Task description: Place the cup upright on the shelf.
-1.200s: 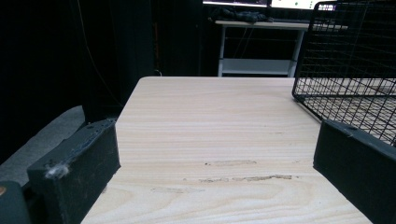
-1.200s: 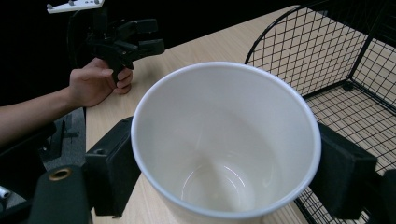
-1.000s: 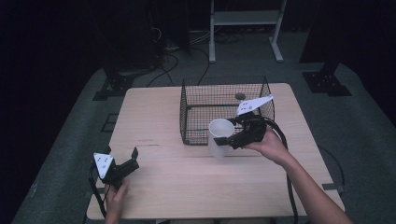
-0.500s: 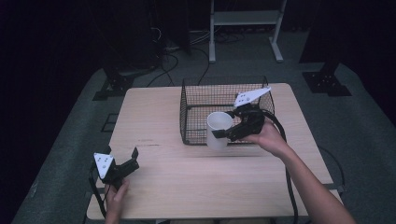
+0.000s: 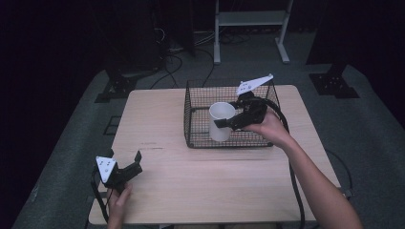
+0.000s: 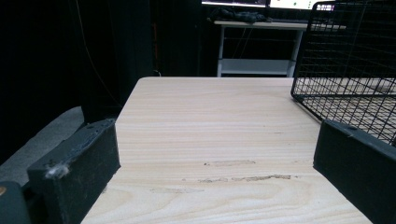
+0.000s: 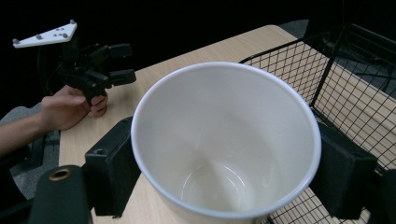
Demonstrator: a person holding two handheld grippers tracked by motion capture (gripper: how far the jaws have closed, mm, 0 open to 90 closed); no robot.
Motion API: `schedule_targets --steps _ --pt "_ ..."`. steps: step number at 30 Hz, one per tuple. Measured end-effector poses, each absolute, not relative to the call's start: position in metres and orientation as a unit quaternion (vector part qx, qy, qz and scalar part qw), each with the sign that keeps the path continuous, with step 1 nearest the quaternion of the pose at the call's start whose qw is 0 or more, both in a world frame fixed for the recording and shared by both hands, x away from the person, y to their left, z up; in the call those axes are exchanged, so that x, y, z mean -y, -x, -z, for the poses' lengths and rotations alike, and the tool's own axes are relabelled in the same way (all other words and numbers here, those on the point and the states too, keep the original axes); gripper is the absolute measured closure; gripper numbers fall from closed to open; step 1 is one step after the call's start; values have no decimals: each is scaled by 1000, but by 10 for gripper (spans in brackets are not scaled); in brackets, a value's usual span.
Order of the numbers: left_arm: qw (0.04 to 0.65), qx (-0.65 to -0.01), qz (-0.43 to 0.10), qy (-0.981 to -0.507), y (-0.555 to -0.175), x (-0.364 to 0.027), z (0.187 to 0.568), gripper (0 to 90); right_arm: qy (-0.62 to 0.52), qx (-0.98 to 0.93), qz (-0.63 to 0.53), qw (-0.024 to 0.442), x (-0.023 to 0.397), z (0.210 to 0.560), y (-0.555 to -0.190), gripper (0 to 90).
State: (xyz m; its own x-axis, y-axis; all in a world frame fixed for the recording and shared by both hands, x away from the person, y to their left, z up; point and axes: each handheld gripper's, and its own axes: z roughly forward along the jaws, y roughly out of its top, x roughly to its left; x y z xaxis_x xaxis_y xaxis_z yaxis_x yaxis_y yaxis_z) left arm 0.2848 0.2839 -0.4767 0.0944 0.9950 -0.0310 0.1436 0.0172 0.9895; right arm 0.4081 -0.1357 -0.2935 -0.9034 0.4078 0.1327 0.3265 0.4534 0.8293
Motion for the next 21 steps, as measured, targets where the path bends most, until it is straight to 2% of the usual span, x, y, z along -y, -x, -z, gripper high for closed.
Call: schedule_targets --steps 21 --pt "493 -515 -432 -553 -286 -284 477 0 -240 -852 -463 52 125 289 -453 193"
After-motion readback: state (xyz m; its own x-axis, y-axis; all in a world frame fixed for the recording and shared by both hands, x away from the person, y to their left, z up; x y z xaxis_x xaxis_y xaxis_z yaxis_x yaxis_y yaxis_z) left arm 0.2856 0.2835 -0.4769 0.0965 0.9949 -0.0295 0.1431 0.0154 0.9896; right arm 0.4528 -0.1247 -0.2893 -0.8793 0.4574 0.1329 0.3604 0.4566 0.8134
